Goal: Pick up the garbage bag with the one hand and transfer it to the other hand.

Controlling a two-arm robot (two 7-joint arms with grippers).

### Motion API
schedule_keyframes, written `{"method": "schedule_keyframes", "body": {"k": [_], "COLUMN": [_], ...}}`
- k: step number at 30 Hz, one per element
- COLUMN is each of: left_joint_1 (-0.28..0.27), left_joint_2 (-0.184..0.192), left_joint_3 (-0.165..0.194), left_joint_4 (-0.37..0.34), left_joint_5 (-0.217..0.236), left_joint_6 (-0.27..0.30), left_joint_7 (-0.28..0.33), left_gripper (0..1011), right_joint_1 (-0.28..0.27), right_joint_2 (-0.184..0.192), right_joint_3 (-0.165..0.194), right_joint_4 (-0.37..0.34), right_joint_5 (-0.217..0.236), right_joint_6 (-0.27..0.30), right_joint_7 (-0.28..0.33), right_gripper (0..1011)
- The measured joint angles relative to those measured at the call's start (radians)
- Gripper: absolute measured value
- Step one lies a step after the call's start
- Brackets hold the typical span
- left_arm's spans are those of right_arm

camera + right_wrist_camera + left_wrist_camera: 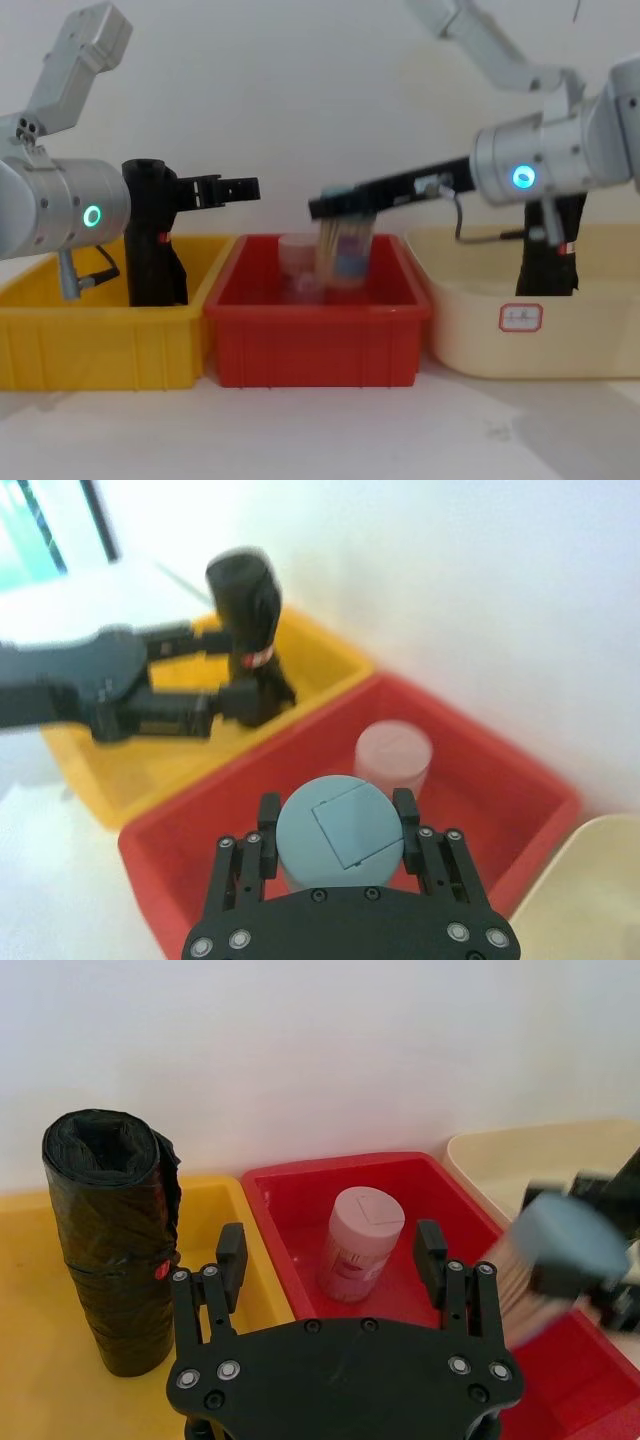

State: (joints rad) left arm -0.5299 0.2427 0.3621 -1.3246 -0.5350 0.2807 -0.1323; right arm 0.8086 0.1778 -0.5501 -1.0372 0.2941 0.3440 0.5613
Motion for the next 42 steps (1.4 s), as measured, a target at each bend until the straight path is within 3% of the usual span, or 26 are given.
{"method": "schedule_keyframes", "body": {"k": [9, 19, 31, 42], "left_joint_1": [0.0, 0.0, 0.0, 0.0], "left_joint_2": [0.0, 0.0, 0.0, 0.0], "left_joint_3": [0.0, 0.0, 0.0, 0.0], "left_joint_4": [0.0, 0.0, 0.0, 0.0], "left_joint_5": [0.0, 0.0, 0.0, 0.0], "left_joint_6": [0.0, 0.0, 0.0, 0.0], "left_joint_7": [0.0, 0.0, 0.0, 0.0], "left_gripper": [1002, 1001, 1001, 1001], "right_joint_1": [-0.003, -0.025, -0.072, -0.134], "right_joint_2": [0.037, 0.097, 0.138, 0.141], "right_joint_3": [0.065, 0.106, 0.135, 0.166], "right_joint_4": [-0.062, -0.078, -0.084, -0.131], "right_joint_5": [0.031, 0.037, 0.027, 0.012], "right_joint_6": [-0.014, -0.037, -0.108, -0.226], "right_joint_7": [-0.041, -0.072, -0.113, -0.163], "right_gripper": [660, 663, 987, 1001]}}
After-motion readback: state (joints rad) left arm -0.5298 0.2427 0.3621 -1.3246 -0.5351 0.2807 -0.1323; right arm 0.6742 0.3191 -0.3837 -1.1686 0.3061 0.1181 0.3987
